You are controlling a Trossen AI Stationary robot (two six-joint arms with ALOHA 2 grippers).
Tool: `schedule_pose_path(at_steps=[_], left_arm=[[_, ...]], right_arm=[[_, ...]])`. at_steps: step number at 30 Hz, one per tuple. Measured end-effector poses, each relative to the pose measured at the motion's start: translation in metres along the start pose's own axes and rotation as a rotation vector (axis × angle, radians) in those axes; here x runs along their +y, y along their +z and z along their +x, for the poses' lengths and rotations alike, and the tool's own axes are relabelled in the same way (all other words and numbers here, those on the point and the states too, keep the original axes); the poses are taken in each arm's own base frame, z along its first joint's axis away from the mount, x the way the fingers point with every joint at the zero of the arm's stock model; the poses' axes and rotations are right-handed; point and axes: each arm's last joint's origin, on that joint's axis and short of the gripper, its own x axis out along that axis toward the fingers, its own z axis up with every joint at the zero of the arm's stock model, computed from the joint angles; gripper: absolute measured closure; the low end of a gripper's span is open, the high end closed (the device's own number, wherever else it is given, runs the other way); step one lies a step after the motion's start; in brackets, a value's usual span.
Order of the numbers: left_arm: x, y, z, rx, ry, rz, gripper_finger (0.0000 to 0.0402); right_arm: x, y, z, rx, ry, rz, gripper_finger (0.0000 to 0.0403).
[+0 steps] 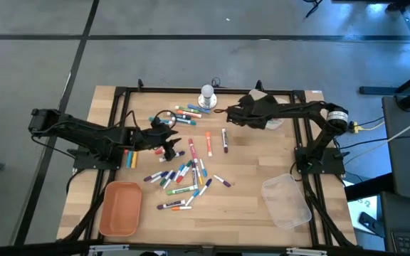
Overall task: Pick & Place Markers
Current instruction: Put the medium blue marker pen into the transparent bin
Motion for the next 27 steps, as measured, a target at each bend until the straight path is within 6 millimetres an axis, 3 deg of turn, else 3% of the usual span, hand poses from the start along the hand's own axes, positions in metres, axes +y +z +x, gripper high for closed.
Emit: schedule_pose_path(at_steps=[3,8,13,19,22,27], left_arm=[[-0.001,-0.002,0.000,0.025,-0.028,0.005,0.0258],[0.001,-0.001,0.000,0.010,0.017,-0.028,0.0258],[-0.001,-0.003,0.000,0.038,-0.044,-0.029,0.0258],[0.000,-0.016,0.015,0.124,0.051,-0.012,0.0258],[0.010,-0.022,0.029,0.161,0.148,0.006,0.0258],[0.037,-0.021,0.052,0.227,0.041,-0.059,0.0258]], right_arm=[[0.016,0.011,-0.024,-0.080,0.148,-0.018,0.0171],[0.050,0.025,-0.065,-0.276,0.596,-0.102,0.0178],[0.068,0.027,-0.100,-0.428,0.990,-0.217,0.0181],[0.069,0.037,-0.115,-0.549,1.164,-0.176,0.0182],[0.069,0.038,-0.117,-0.558,1.179,-0.172,0.0182],[0.068,0.037,-0.114,-0.569,1.110,-0.183,0.0182]])
